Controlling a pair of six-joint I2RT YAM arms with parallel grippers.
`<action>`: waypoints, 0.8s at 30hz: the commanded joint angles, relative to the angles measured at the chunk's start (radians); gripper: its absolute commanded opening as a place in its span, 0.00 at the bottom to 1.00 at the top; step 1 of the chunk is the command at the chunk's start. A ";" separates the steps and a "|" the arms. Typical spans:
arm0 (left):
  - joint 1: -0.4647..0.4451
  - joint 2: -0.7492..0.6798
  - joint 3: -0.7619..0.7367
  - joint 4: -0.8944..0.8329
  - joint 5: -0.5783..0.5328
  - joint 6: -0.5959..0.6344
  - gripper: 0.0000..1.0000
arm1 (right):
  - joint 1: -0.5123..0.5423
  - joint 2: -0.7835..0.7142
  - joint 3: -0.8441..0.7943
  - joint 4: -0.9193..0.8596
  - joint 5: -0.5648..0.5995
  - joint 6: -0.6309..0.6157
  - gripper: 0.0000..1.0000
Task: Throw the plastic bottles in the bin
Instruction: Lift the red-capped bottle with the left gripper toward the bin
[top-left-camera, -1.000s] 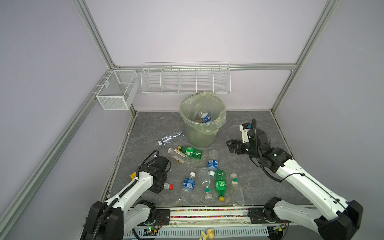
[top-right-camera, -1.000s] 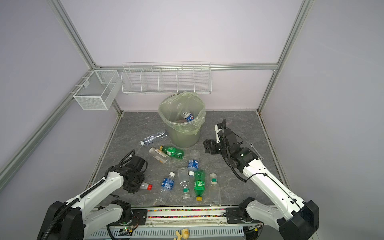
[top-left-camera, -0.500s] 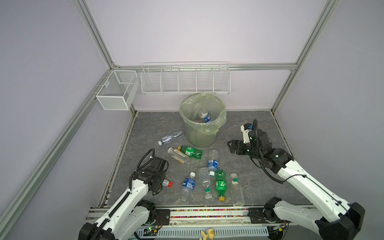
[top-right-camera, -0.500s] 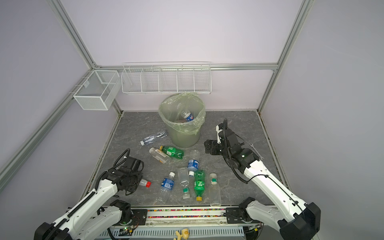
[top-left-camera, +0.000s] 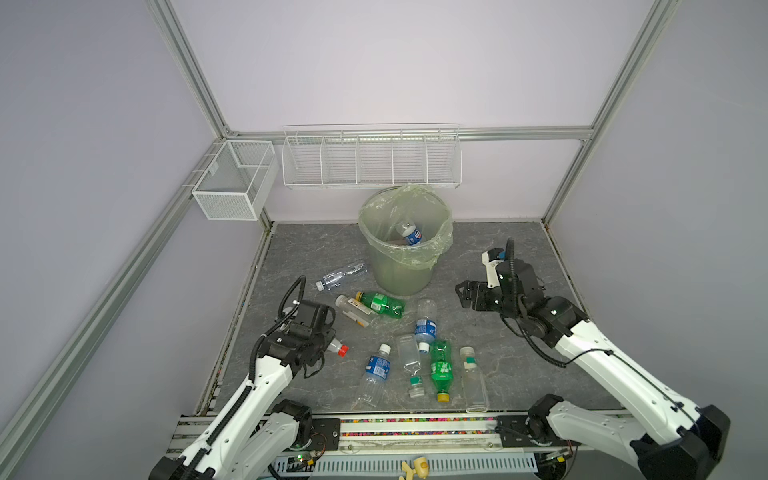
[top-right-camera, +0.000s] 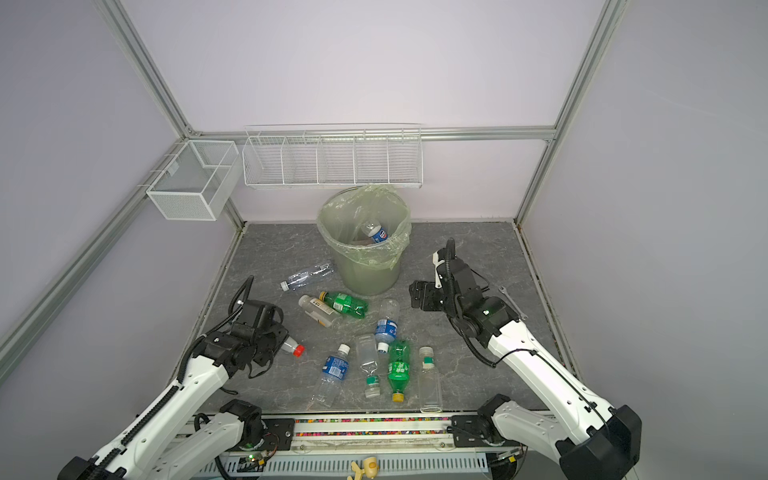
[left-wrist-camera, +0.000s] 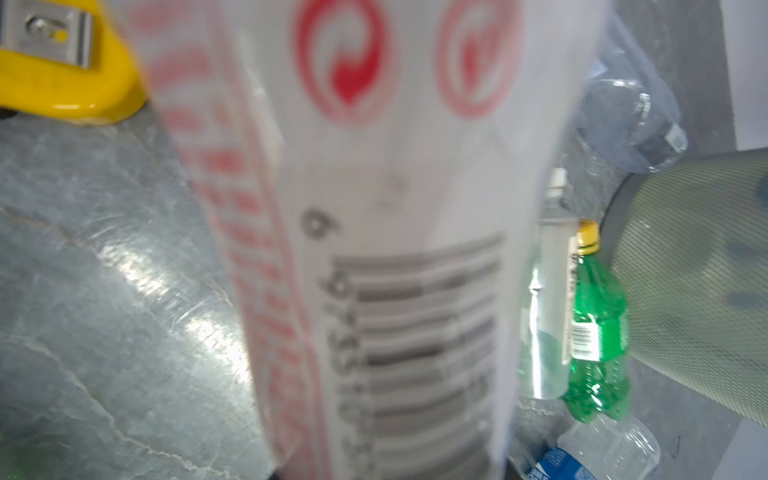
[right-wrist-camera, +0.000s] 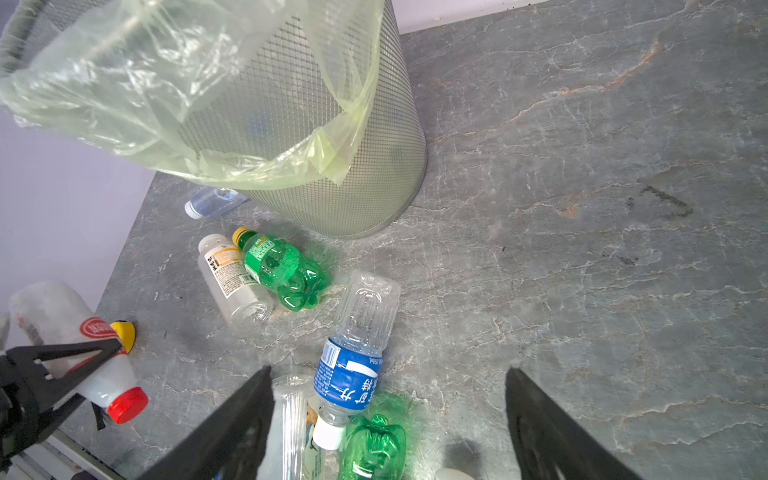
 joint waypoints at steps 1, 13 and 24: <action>-0.004 0.041 0.075 0.005 0.004 0.103 0.35 | -0.003 -0.006 -0.004 -0.031 0.026 0.010 0.88; -0.004 0.107 0.246 0.066 0.017 0.347 0.36 | -0.003 0.014 0.007 -0.036 0.010 0.019 0.88; -0.004 0.159 0.443 0.240 0.187 0.594 0.37 | -0.002 0.002 0.020 -0.068 0.021 0.016 0.88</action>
